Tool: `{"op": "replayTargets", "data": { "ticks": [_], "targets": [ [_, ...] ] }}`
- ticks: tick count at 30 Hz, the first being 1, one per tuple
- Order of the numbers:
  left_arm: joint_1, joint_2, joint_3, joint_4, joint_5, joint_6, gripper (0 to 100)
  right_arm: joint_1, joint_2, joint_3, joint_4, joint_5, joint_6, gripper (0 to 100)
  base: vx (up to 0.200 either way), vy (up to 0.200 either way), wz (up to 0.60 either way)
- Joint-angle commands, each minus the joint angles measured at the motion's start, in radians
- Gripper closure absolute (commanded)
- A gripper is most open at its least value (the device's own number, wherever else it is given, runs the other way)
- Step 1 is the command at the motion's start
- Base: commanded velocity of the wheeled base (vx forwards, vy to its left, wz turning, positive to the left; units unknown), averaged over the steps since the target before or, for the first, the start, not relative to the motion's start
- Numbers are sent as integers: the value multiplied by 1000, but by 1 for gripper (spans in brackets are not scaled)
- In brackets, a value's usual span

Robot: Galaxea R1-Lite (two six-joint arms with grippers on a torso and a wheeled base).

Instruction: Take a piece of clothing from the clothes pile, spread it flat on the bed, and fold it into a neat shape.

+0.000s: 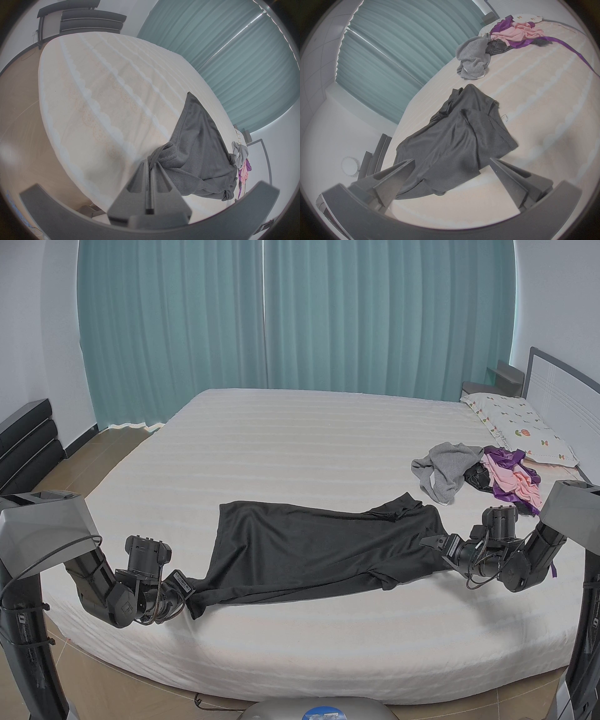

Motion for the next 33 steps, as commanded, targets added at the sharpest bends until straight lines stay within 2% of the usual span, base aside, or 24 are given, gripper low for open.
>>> {"op": "replayTargets", "data": {
  "ticks": [1,5,17,18,33],
  "targets": [
    [0,2,-2,0,-1,-2,100,7,19,-19,1,11,-13,0,0,0,0],
    [2,2,-2,0,1,-2,100,7,57,-41,1,13,-63,0,0,0,0],
    [6,8,-4,0,-1,0,100,35,83,-68,1,21,-68,0,0,0,0],
    [6,8,-4,-2,-1,0,100,36,88,-73,3,21,-68,100,0,0,0],
    [6,3,-4,-2,-1,0,100,15,80,-64,17,11,-88,100,0,0,0]
  ]
}}
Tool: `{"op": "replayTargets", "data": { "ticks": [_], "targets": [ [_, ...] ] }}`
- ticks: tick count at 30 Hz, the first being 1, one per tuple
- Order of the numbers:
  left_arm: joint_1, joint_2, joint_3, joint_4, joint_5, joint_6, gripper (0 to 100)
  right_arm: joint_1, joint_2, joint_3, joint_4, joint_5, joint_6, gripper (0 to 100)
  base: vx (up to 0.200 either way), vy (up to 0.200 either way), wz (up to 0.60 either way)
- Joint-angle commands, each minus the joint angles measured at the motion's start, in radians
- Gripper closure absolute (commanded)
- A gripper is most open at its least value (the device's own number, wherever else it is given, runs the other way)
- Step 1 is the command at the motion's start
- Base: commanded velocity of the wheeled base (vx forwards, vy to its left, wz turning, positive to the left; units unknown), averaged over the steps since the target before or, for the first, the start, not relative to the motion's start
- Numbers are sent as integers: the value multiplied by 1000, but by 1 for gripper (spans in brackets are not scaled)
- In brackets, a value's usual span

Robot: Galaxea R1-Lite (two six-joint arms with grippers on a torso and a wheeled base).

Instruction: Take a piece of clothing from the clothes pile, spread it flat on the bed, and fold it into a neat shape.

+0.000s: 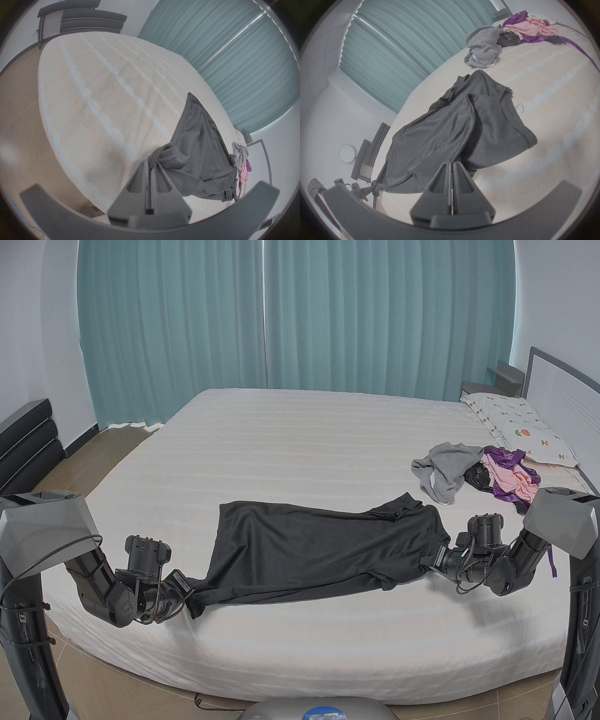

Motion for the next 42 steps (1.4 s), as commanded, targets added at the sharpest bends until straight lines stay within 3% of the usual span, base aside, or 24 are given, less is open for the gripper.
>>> {"op": "replayTargets", "data": {
  "ticks": [1,12,23,32,40,42],
  "targets": [
    [0,-7,6,0,0,0,100,-28,-56,38,1,9,0,100,0,0,0],
    [0,-43,17,1,3,3,100,-146,-272,256,1,121,-1,100,0,0,0],
    [-8,-116,43,12,7,13,100,-210,-445,437,32,162,-24,100,0,0,0],
    [-11,-159,91,58,7,122,100,-296,-585,507,217,166,-130,100,0,0,0],
    [-12,-204,111,179,7,222,100,-359,-614,593,367,164,-356,100,0,0,0],
    [-12,-202,117,179,7,233,100,-360,-615,604,378,162,-379,100,0,0,0]
  ]
}}
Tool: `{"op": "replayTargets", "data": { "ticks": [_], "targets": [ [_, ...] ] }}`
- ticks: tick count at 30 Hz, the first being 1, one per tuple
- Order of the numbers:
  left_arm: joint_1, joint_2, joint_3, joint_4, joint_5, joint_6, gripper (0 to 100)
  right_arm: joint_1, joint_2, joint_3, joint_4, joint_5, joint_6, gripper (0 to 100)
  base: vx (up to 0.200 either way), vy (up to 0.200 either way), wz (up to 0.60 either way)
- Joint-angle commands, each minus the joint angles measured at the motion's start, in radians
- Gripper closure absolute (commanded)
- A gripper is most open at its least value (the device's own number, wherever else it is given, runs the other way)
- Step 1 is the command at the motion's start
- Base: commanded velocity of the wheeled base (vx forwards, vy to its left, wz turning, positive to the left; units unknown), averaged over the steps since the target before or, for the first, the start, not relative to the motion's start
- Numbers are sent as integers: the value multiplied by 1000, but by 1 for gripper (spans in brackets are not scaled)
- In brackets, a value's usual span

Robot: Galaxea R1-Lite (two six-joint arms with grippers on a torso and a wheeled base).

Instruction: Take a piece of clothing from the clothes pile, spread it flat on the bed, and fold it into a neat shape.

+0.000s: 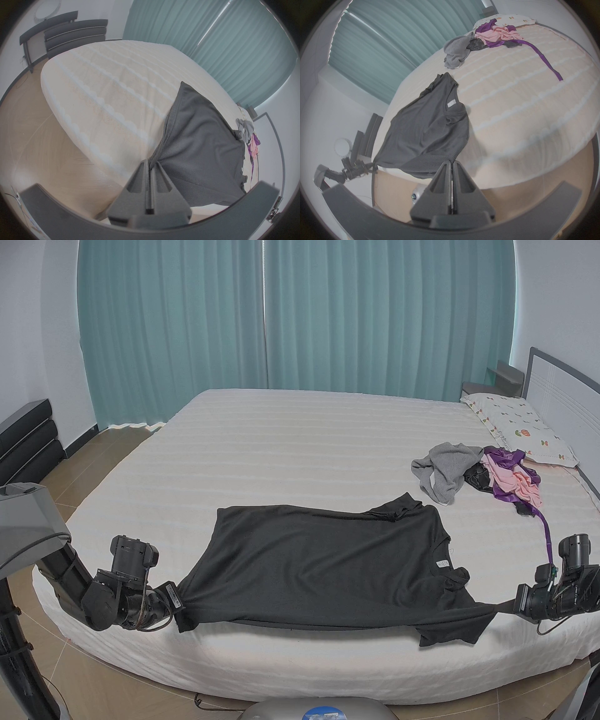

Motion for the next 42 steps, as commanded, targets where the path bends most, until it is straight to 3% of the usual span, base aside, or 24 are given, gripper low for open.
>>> {"op": "replayTargets", "data": {
  "ticks": [1,7,12,20,21,35,40,42],
  "targets": [
    [-2,-22,24,12,3,35,100,-24,-21,46,39,-4,-45,100,0,0,0],
    [-9,-15,58,30,7,99,100,-24,-36,44,126,-13,-96,100,0,0,0],
    [-9,-14,58,88,7,127,100,-39,-2,50,166,-25,-214,100,0,0,0],
    [-12,26,61,95,7,156,100,-9,100,47,158,-34,-262,100,0,0,0],
    [-13,37,60,93,6,156,100,-2,120,46,154,-41,-279,0,0,0,0],
    [-18,51,54,91,6,154,100,62,206,-74,141,-22,-268,0,0,0,0],
    [-18,51,54,91,6,156,100,110,240,-88,102,-16,-228,0,0,0,0],
    [-16,51,55,91,7,158,100,166,281,-98,17,-25,-157,0,0,0,0]
  ]
}}
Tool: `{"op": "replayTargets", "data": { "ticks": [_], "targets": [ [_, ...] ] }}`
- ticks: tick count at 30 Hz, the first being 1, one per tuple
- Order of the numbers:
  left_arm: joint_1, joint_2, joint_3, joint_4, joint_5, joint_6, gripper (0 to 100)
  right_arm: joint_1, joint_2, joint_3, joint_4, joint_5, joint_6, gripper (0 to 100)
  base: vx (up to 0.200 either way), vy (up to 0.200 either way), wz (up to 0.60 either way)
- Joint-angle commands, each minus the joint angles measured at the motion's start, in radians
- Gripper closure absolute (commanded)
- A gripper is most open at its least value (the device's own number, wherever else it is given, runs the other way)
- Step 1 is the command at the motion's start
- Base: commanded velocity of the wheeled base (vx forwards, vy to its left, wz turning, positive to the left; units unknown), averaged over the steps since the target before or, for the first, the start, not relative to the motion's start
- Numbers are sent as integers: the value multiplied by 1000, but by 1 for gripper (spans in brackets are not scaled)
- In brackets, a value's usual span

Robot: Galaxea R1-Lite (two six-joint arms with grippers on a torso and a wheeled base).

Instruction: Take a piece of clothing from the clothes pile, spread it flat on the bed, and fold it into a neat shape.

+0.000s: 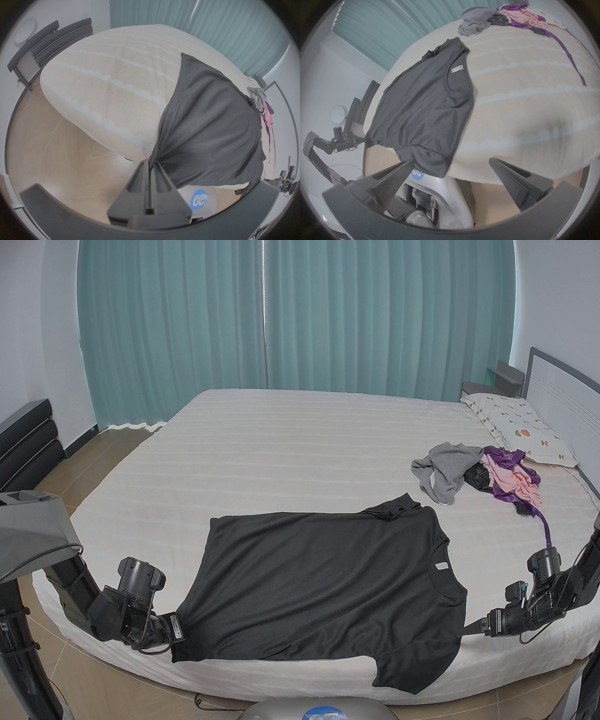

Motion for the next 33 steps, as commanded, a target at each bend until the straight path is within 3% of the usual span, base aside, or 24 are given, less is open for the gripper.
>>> {"op": "replayTargets", "data": {
  "ticks": [1,6,16,23,24,33],
  "targets": [
    [2,3,2,-1,0,1,100,80,85,-16,-112,-10,82,0,0,0,0],
    [5,3,0,-1,1,1,100,117,125,-6,-213,-30,131,0,0,0,0],
    [6,3,-1,-1,1,1,100,120,158,-20,-223,-26,144,0,0,0,0],
    [6,20,-3,-2,1,1,100,149,174,-32,-252,-29,226,0,0,0,0],
    [6,21,-3,-2,1,1,100,149,175,-28,-269,-30,228,100,0,0,0],
    [6,20,-3,-2,1,3,100,109,129,24,-292,-39,214,100,0,0,0]
  ]
}}
